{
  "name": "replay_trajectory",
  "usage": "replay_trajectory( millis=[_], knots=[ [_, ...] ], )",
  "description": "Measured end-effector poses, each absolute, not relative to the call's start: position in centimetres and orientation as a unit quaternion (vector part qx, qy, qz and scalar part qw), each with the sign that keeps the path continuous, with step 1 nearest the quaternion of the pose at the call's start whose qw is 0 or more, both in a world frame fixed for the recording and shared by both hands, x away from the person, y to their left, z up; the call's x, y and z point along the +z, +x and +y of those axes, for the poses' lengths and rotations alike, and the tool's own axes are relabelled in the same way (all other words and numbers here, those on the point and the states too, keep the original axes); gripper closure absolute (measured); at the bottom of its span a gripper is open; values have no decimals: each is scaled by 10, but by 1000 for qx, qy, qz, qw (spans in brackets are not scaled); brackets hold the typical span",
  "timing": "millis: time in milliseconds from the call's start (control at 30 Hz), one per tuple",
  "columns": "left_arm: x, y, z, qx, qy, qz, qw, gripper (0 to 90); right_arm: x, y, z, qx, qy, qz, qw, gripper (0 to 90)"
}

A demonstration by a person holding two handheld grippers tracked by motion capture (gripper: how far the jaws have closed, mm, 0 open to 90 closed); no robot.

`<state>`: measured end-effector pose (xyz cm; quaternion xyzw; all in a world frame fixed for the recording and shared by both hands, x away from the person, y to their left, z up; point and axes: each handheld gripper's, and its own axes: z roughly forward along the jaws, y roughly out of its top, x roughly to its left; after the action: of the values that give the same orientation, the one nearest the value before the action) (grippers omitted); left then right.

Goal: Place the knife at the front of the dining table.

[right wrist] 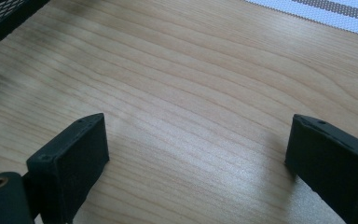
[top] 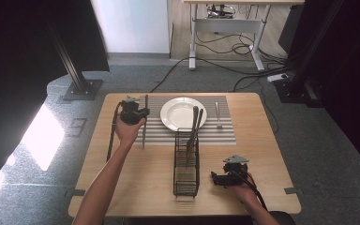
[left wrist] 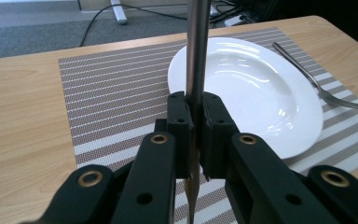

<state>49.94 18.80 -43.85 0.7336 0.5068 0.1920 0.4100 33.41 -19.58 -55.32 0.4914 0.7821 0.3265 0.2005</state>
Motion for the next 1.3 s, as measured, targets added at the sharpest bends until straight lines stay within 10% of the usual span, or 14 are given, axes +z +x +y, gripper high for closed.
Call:
replay_trajectory(
  millis=[1300],
  knots=[
    [-511, 563, 189, 137, 732, 574, 341, 836, -553, 335, -196, 329, 485, 786, 198, 73]
  ],
)
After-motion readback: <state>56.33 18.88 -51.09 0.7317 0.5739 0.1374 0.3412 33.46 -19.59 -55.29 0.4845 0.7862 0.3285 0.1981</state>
